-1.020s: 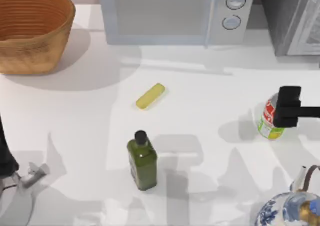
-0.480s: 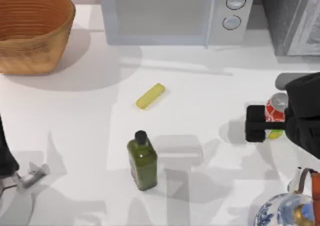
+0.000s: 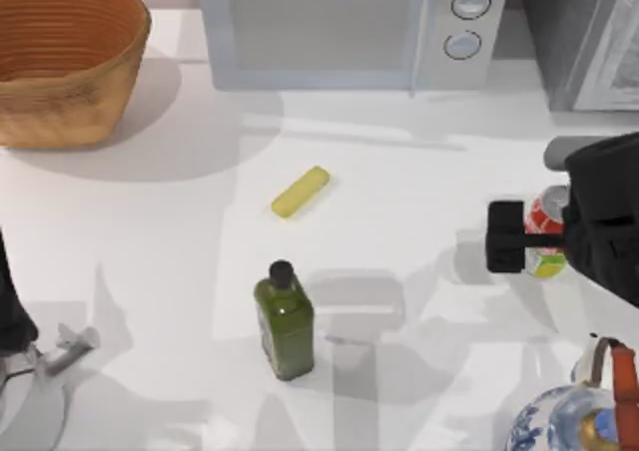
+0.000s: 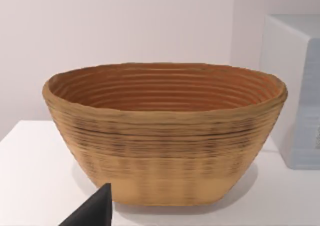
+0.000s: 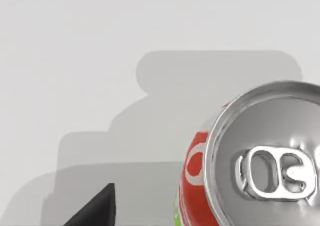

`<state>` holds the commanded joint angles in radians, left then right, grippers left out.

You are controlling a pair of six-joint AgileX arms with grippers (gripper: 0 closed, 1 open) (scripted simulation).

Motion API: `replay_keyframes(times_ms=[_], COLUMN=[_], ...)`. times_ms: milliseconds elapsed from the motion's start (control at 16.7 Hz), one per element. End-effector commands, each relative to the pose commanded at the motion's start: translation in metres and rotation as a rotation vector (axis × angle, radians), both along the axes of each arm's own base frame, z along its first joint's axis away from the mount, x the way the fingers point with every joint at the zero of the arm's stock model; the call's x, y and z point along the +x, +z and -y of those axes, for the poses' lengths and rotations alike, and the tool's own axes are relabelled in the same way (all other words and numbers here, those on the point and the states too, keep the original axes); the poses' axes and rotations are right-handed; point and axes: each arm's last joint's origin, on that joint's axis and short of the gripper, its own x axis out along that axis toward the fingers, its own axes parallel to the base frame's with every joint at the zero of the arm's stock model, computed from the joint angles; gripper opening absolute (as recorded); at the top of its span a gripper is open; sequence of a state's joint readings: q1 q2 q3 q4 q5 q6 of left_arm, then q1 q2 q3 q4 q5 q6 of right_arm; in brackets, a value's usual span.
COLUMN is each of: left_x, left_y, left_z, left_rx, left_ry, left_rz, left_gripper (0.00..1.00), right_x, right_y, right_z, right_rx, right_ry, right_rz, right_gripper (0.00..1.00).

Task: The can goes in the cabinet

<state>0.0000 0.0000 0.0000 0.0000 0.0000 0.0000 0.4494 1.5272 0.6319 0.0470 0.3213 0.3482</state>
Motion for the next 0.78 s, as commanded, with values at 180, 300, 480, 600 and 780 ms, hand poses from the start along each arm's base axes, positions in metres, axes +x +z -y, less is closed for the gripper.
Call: replay_keyframes(times_ms=[180, 300, 480, 600, 780], left_x=[0.000, 0.000, 0.000, 0.000, 0.000], left_y=[0.000, 0.000, 0.000, 0.000, 0.000], left_z=[0.000, 0.000, 0.000, 0.000, 0.000], left_rx=[0.000, 0.000, 0.000, 0.000, 0.000], left_ry=[0.000, 0.000, 0.000, 0.000, 0.000], left_rz=[0.000, 0.000, 0.000, 0.000, 0.000], left_gripper=[1.00, 1.00, 1.00, 1.00, 1.00], right_x=[0.017, 0.024, 0.026, 0.026, 0.026], right_y=[-0.016, -0.028, -0.039, -0.039, -0.039], right_z=[0.001, 0.001, -0.001, -0.001, -0.001], right_rx=[-0.001, -0.002, -0.002, -0.002, -0.002], right_ry=[0.000, -0.001, 0.000, 0.000, 0.000], right_rz=[-0.003, -0.004, -0.004, -0.004, -0.004], right_gripper=[1.00, 1.00, 1.00, 1.00, 0.92])
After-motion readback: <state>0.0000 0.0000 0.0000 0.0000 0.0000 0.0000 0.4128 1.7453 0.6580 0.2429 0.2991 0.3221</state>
